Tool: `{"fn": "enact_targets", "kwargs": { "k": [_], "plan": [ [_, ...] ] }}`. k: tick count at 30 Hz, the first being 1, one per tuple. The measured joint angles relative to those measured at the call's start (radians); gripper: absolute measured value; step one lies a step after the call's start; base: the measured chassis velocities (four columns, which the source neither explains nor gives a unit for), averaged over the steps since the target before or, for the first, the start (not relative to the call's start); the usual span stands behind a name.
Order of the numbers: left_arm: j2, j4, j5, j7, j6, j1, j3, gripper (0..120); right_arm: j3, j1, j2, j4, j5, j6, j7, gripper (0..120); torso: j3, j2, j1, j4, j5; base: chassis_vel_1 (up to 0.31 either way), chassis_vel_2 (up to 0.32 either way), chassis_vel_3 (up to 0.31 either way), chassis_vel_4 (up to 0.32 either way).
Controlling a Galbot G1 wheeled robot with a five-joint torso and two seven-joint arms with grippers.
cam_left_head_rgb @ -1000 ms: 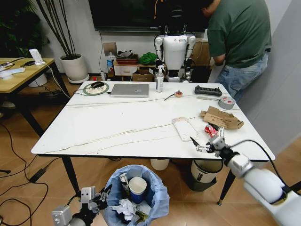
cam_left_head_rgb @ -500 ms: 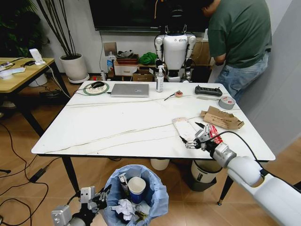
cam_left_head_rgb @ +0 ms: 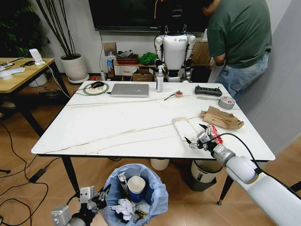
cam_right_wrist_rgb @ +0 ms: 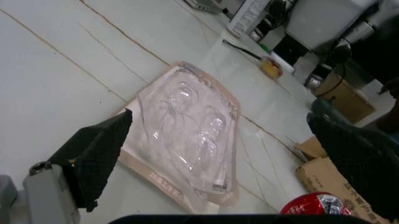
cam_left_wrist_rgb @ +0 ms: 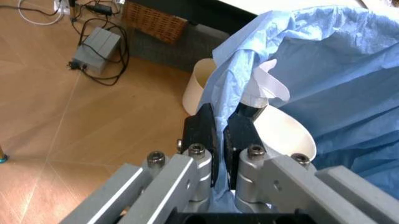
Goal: Pick up the trash bin and place the trash from the table into it.
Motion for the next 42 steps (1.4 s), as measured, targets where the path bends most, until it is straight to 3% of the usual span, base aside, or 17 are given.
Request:
{"fn": "enact_targets", "kwargs": {
  "k": [42],
  "plan": [
    [0.004, -0.016, -0.015, -0.005, 0.001, 0.005, -0.027, 0, -0.070, 0.110, 0.062, -0.148, -0.010, 0.056, -0.010, 100, 0.000, 0.000, 0.000, 0.0001, -0.0001, 0.000, 0.000, 0.000, 0.000]
  ]
}}
